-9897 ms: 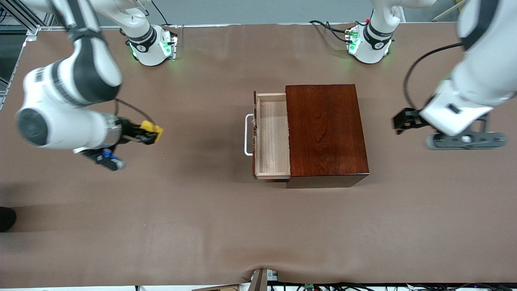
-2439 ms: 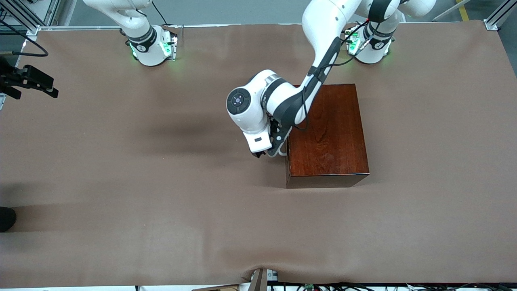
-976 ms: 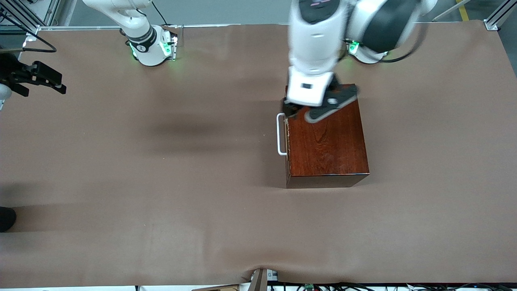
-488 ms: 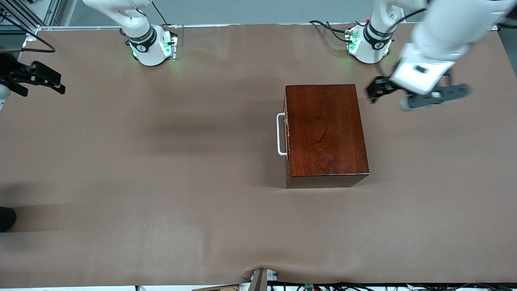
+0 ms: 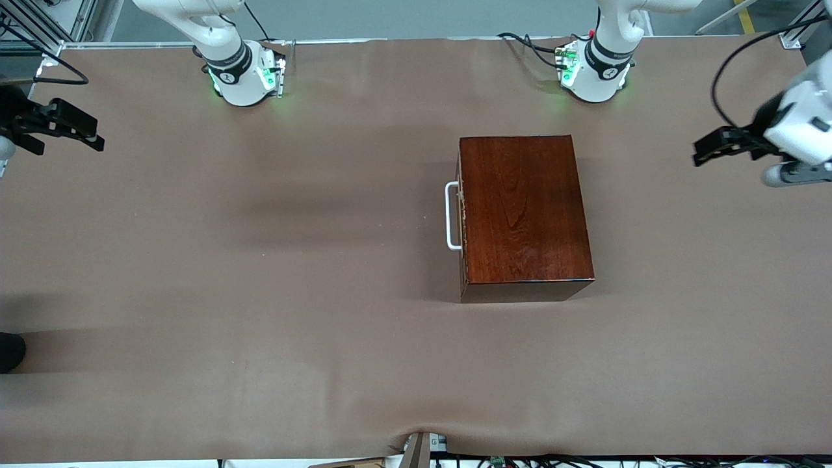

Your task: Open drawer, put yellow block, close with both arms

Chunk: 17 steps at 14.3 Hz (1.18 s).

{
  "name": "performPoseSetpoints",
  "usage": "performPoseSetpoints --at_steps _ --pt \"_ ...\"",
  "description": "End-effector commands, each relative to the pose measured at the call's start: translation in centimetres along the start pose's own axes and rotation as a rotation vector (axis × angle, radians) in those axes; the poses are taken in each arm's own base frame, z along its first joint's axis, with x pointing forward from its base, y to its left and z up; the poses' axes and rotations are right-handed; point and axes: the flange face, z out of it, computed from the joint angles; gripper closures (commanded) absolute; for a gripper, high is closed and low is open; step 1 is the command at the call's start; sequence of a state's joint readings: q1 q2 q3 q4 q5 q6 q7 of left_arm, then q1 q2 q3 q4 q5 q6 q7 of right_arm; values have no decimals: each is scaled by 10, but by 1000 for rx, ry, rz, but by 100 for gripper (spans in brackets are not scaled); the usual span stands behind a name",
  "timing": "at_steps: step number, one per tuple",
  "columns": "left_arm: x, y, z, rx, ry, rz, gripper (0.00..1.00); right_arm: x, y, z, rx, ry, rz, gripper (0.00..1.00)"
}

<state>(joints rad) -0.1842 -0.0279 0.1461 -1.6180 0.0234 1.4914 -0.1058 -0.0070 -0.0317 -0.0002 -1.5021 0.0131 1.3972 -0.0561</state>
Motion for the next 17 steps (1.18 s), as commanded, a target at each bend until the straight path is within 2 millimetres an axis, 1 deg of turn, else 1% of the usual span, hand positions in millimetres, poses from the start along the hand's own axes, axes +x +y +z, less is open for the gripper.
performPoseSetpoints --at_steps 1,3,6,8,9,10,11,12,15,16,17 --pt "-2 1 -36 7 80 50 0 -6 2 -6 -8 2 1 0" --pt "7 4 -46 10 106 71 0 -6 2 -6 -8 2 3 0" --pt "13 8 -46 14 129 134 0 -6 2 -6 -8 1 4 0" --pt "12 5 -44 16 126 148 0 -6 2 -6 -8 1 3 0" --pt "12 3 -43 18 127 186 0 -6 2 -6 -8 1 3 0" --pt "13 -8 -42 18 135 203 0 -6 2 -6 -8 1 3 0" --pt "13 -10 -36 16 128 212 0 -6 2 -6 -8 2 3 0" --pt "10 -20 -34 11 124 197 0 -6 2 -6 -8 2 3 0" --pt "3 -12 -37 9 129 209 0 -6 2 -6 -8 2 1 0" --pt "3 -9 -35 9 125 214 0 -6 2 -6 -8 2 0 0" --pt "0 -9 -38 10 129 212 0 -6 3 -6 -8 2 1 0"
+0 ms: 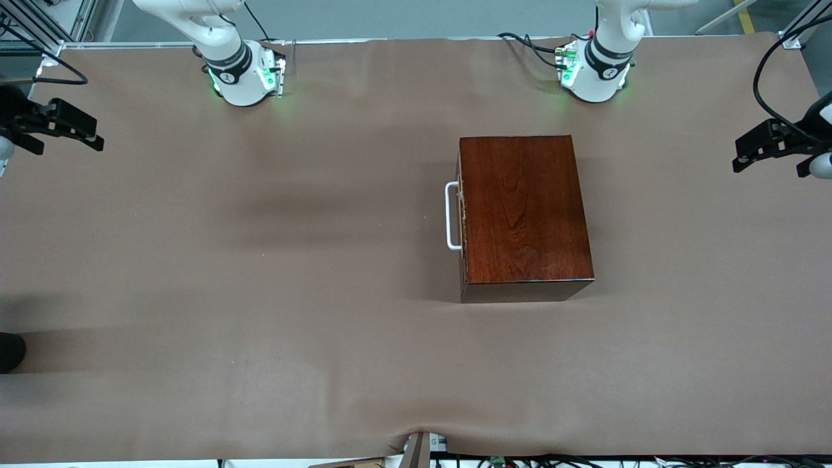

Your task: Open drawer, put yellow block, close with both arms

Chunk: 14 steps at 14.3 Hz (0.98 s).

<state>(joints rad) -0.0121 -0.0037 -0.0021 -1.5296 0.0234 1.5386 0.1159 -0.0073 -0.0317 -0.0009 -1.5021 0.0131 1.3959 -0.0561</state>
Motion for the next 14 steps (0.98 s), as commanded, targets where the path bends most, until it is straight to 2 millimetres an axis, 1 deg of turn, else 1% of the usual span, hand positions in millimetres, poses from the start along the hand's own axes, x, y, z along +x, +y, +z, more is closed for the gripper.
performPoseSetpoints --at_steps 1,3,4,6,8,11,14 --pt "-15 9 -5 8 13 19 0 -6 4 -6 -8 4 2 0" --pt "-24 14 -8 7 13 15 0 -6 3 -6 -8 3 0 0" --pt "-24 14 -10 8 16 14 0 -5 2 -6 -9 5 -1 0" --pt "-19 10 -18 8 34 17 0 -6 3 -6 -8 4 -1 0" --pt "-14 12 -23 8 48 23 0 -6 4 -6 -8 4 0 0" --pt "-13 16 -24 7 41 24 0 -5 0 -6 -9 3 -3 0" --pt "-17 19 -23 -1 16 -21 0 -6 3 -6 -7 2 2 0"
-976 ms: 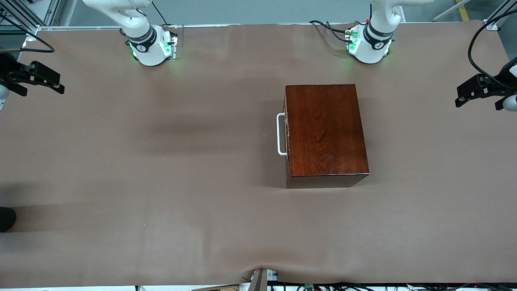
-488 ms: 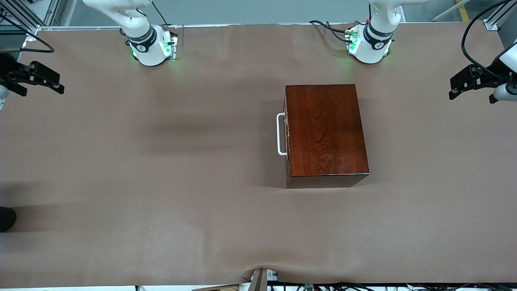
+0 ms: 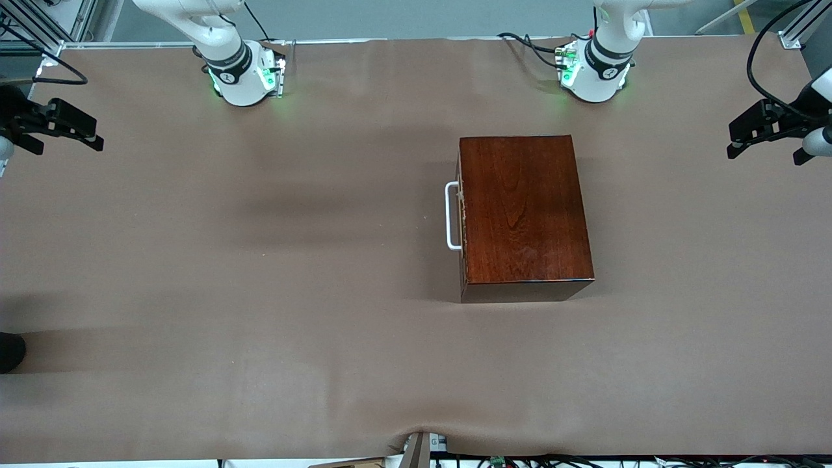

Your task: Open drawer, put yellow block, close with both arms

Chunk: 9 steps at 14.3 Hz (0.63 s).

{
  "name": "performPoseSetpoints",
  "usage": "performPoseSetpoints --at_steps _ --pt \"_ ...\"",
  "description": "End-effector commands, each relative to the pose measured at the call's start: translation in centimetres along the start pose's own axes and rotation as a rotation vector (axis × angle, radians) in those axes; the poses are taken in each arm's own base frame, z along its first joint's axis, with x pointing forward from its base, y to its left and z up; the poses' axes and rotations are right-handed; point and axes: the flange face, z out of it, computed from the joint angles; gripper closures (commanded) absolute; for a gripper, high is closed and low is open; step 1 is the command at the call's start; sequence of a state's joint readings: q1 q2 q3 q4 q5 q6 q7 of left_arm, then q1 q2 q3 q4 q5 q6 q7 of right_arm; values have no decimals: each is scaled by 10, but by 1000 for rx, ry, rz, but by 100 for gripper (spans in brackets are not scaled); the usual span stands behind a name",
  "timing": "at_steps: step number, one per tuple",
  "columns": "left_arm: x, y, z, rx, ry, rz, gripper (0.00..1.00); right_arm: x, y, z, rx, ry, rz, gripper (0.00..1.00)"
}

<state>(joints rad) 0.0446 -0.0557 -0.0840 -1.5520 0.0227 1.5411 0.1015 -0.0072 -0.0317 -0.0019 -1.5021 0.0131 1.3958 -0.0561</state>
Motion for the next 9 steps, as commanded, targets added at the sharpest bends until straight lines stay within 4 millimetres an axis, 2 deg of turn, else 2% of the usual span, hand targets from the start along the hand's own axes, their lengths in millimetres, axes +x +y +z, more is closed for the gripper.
performPoseSetpoints --at_steps 1,9 --pt "-4 3 -4 -8 -26 -40 0 -6 3 -6 -7 2 1 0" --pt "-5 0 -4 -8 -32 -46 0 -6 5 -6 -6 2 4 0"
